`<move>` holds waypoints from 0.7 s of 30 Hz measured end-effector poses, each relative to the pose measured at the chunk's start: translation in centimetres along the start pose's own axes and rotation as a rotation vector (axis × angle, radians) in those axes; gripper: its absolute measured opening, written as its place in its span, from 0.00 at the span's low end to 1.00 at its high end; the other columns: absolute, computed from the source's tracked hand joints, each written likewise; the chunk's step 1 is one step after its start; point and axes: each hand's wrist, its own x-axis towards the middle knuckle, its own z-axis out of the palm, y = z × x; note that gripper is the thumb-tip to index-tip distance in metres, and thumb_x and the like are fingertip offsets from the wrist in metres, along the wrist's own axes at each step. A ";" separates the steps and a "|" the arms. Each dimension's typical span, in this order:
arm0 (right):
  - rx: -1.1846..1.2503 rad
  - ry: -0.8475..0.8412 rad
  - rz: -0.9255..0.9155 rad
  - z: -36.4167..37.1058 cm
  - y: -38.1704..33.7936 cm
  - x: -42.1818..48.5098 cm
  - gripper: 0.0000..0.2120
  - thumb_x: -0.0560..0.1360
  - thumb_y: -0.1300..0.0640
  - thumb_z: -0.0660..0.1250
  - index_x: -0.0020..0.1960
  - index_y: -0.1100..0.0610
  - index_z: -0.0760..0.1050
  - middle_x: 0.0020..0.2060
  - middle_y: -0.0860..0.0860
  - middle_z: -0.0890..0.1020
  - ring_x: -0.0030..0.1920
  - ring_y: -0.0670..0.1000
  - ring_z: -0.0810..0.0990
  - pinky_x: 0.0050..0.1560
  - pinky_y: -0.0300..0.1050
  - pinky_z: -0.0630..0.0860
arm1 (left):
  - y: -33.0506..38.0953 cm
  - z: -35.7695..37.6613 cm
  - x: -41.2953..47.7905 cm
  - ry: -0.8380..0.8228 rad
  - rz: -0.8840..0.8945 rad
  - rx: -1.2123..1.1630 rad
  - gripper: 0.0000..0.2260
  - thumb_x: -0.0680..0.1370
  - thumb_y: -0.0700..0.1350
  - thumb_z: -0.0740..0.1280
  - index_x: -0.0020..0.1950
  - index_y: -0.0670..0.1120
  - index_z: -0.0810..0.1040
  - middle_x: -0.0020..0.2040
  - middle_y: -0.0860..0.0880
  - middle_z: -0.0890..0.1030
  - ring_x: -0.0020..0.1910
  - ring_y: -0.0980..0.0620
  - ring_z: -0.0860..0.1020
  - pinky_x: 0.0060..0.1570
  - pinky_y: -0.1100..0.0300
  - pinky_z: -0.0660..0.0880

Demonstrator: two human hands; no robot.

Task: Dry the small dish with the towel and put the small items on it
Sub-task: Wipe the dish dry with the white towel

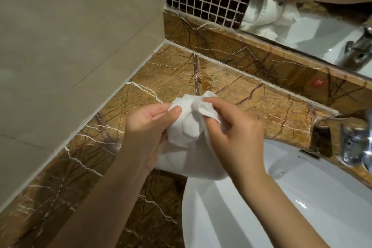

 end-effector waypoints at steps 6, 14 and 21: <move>0.138 0.033 0.086 -0.3 1.3 -0.1 0.09 0.74 0.55 0.67 0.53 0.47 0.81 0.42 0.40 0.83 0.41 0.42 0.80 0.37 0.40 0.74 | -0.1 0.5 0.3 0.092 -0.088 -0.232 0.21 0.71 0.43 0.67 0.61 0.34 0.75 0.59 0.33 0.78 0.59 0.36 0.77 0.62 0.45 0.73; 0.106 -0.049 0.062 -0.4 1.6 0.9 0.12 0.72 0.61 0.67 0.52 0.48 0.81 0.43 0.39 0.83 0.43 0.43 0.80 0.41 0.43 0.76 | -1.1 0.5 0.2 -0.002 -0.341 -0.359 0.17 0.73 0.37 0.61 0.24 0.44 0.77 0.24 0.50 0.73 0.25 0.56 0.75 0.24 0.66 0.73; 0.100 -0.197 0.030 -1.0 1.8 1.7 0.13 0.71 0.60 0.66 0.52 0.47 0.81 0.45 0.41 0.84 0.45 0.43 0.81 0.44 0.47 0.76 | -0.1 0.4 0.6 -0.093 -0.498 -0.294 0.21 0.79 0.44 0.60 0.27 0.42 0.81 0.20 0.49 0.75 0.21 0.57 0.77 0.24 0.66 0.75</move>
